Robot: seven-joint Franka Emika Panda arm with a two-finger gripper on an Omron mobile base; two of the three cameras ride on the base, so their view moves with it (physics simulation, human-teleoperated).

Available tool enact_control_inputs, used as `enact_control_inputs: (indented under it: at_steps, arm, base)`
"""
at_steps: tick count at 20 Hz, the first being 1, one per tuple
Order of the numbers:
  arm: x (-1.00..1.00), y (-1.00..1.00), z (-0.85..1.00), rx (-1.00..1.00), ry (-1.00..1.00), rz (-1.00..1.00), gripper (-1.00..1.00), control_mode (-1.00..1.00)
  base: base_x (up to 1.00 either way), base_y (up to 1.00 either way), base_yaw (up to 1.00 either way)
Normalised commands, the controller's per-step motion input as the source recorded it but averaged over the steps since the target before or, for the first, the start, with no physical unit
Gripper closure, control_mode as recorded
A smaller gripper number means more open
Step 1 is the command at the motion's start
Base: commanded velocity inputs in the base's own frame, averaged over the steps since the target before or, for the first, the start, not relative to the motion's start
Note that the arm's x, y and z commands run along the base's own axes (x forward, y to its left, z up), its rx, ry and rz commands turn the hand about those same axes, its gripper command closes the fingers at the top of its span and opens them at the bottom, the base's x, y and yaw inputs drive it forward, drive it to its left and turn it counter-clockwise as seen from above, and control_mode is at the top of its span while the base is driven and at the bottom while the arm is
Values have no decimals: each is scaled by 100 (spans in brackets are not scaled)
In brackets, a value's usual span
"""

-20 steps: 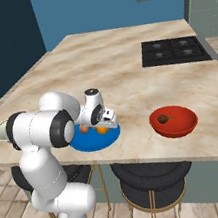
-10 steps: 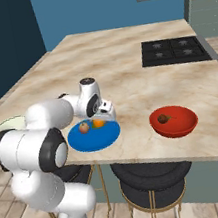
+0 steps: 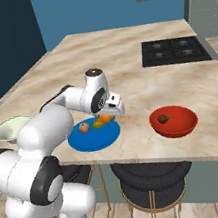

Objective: Take the fruits from the plate on the dining counter and place two fruits in each bowl.

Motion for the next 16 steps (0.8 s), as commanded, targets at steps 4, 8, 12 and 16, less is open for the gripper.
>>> enact_control_inputs:
  at_steps: [4,8,12,16]
  arm:
    - [-36,-99,-1,0,-1,0,100,-100]
    - [-17,-100,-25,0,0,0,100,-100]
    - [0,-100,-10,0,0,0,100,-100]
    - [0,-100,0,0,0,0,100,-100]
  base:
    - [0,0,0]
    - [0,0,0]
    - [0,0,0]
    - [0,0,0]
